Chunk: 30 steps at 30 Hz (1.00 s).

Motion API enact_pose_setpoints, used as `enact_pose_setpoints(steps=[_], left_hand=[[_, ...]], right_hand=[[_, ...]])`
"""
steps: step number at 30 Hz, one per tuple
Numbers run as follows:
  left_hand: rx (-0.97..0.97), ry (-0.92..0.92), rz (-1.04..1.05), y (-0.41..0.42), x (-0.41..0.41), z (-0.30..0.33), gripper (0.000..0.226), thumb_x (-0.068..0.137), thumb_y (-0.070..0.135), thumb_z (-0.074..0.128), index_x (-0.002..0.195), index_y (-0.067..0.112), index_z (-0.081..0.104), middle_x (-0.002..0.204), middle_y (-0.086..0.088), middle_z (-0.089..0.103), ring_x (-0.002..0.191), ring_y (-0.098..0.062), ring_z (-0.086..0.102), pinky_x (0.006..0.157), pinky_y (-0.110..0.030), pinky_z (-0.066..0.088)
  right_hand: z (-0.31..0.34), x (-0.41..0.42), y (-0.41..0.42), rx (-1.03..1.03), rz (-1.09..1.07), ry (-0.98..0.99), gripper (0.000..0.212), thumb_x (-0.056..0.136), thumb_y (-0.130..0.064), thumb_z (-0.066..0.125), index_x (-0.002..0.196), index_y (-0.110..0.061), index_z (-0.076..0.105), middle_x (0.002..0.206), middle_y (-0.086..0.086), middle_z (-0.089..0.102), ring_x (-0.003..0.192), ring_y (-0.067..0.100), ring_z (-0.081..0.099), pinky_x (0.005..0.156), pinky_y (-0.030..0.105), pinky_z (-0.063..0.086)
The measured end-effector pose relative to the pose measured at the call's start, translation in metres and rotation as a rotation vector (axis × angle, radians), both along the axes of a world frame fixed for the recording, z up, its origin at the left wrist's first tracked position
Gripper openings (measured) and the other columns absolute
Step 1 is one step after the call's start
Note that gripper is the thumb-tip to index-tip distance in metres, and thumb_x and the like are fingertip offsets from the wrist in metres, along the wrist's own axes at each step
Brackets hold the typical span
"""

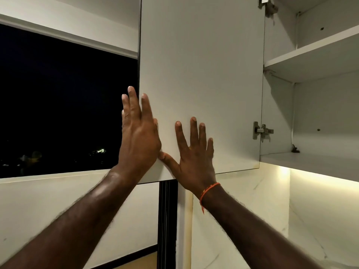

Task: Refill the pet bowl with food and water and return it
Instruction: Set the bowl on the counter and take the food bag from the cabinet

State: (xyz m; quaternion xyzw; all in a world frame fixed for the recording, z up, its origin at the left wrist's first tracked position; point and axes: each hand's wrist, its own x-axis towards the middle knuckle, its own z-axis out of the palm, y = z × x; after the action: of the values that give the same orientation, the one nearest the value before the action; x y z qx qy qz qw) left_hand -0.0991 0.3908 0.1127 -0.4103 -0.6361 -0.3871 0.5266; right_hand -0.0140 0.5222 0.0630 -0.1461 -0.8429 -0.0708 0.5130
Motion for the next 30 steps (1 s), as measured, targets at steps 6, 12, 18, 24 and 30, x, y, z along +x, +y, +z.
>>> enact_pose_setpoints(steps=[6,12,18,24,30], left_hand=[[-0.198,0.100,0.324,0.019,0.018,-0.002,0.074,0.096,0.019,0.026,0.163,0.002,-0.001,0.168,-0.028,-0.015,0.156,-0.045,-0.013,0.124,-0.065,0.002],[-0.189,0.106,0.262,0.033,0.025,-0.005,0.063,0.108,0.031,0.035,0.164,0.008,0.015,0.168,-0.029,-0.008,0.157,-0.046,-0.009,0.126,-0.063,0.004],[-0.144,0.044,0.085,0.054,0.058,0.003,0.071,0.099,0.042,0.035,0.163,0.011,0.024,0.171,-0.023,-0.002,0.158,-0.041,-0.005,0.125,-0.064,0.004],[-0.089,0.034,-0.262,0.094,0.123,0.010,0.077,0.100,0.062,0.034,0.163,0.020,0.023,0.173,-0.017,-0.001,0.159,-0.036,-0.005,0.126,-0.061,0.006],[-0.187,-0.062,-0.492,0.143,0.192,0.004,0.100,0.086,0.087,0.007,0.165,0.027,0.003,0.173,-0.009,-0.014,0.159,-0.030,-0.015,0.127,-0.059,0.001]], right_hand=[[0.001,0.003,0.006,0.015,0.006,-0.027,0.090,0.091,-0.081,0.020,0.159,-0.037,-0.017,0.167,0.004,-0.030,0.153,0.030,-0.028,0.122,0.063,-0.003],[0.002,0.023,0.010,0.027,0.040,-0.105,0.087,0.093,-0.075,0.030,0.159,-0.040,-0.015,0.168,-0.002,-0.026,0.155,0.026,-0.023,0.124,0.057,0.002],[0.011,0.077,0.008,-0.030,-0.032,-0.063,0.081,0.095,-0.055,0.056,0.162,-0.028,0.020,0.170,0.002,0.016,0.155,0.025,0.020,0.120,0.050,0.030],[0.017,0.165,0.037,0.041,-0.331,0.011,0.076,0.095,-0.050,0.060,0.158,-0.022,0.028,0.166,0.005,0.030,0.150,0.029,0.032,0.114,0.050,0.037],[0.022,0.269,0.056,0.058,-0.616,0.046,0.073,0.093,-0.055,0.059,0.155,-0.026,0.033,0.165,0.006,0.030,0.147,0.030,0.036,0.110,0.050,0.040]])
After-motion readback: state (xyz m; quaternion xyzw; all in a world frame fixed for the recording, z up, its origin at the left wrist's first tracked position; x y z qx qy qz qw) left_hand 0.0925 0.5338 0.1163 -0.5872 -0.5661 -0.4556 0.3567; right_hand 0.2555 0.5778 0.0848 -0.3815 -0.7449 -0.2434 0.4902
